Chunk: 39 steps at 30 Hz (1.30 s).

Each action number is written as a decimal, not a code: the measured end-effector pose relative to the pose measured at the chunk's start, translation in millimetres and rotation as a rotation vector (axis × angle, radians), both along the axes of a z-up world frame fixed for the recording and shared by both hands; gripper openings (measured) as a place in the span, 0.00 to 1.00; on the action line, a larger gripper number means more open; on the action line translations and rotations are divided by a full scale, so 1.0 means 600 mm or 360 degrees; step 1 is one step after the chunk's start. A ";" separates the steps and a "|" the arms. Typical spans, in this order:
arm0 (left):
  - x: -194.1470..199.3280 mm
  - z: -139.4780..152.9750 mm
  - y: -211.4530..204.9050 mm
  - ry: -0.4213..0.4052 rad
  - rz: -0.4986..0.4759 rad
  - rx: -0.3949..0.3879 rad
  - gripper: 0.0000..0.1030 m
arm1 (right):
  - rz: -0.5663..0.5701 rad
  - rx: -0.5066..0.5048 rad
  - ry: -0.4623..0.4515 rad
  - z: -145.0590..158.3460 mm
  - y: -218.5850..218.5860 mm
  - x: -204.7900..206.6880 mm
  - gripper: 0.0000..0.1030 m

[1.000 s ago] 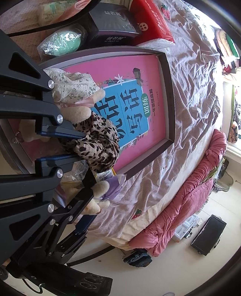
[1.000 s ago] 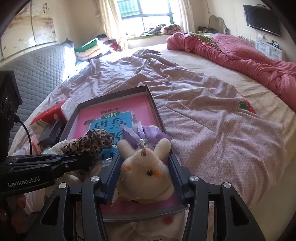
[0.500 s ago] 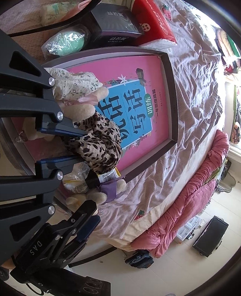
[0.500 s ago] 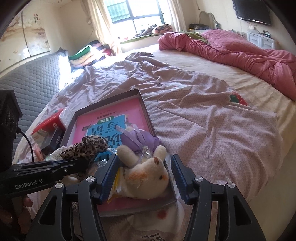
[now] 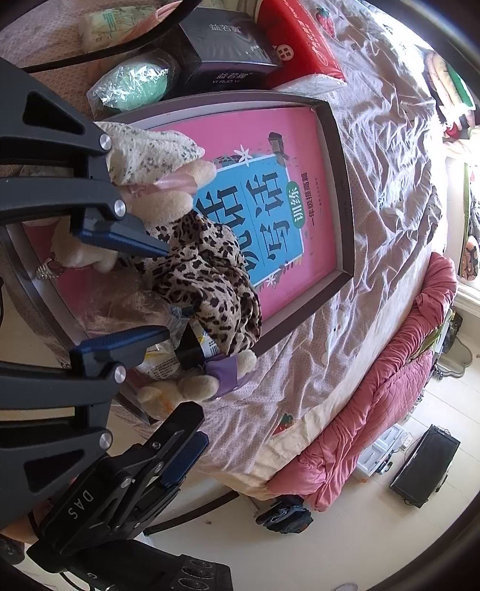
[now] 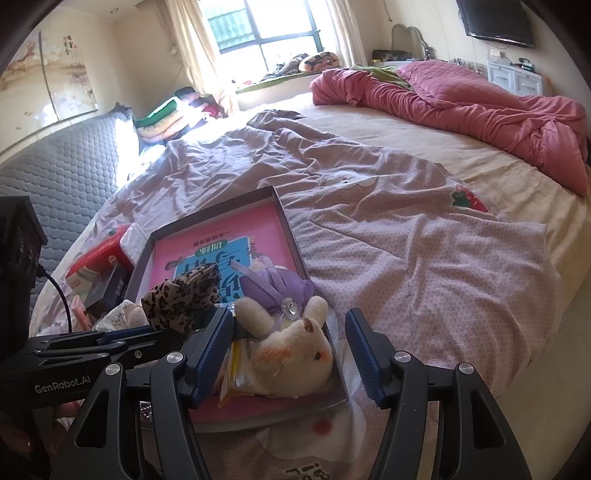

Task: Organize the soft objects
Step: 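Open the left tool on the tray while the right tool releases the bunny, then withdraw both tools from the tray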

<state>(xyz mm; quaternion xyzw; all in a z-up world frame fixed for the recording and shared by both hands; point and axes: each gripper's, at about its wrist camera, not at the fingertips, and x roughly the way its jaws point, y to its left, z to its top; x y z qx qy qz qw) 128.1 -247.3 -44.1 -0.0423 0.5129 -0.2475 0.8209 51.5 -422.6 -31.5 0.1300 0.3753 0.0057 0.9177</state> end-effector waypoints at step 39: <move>-0.052 0.059 0.040 -0.0148 0.0071 0.0116 0.73 | -0.0027 -0.0047 -0.0031 0.037 0.009 -0.013 0.70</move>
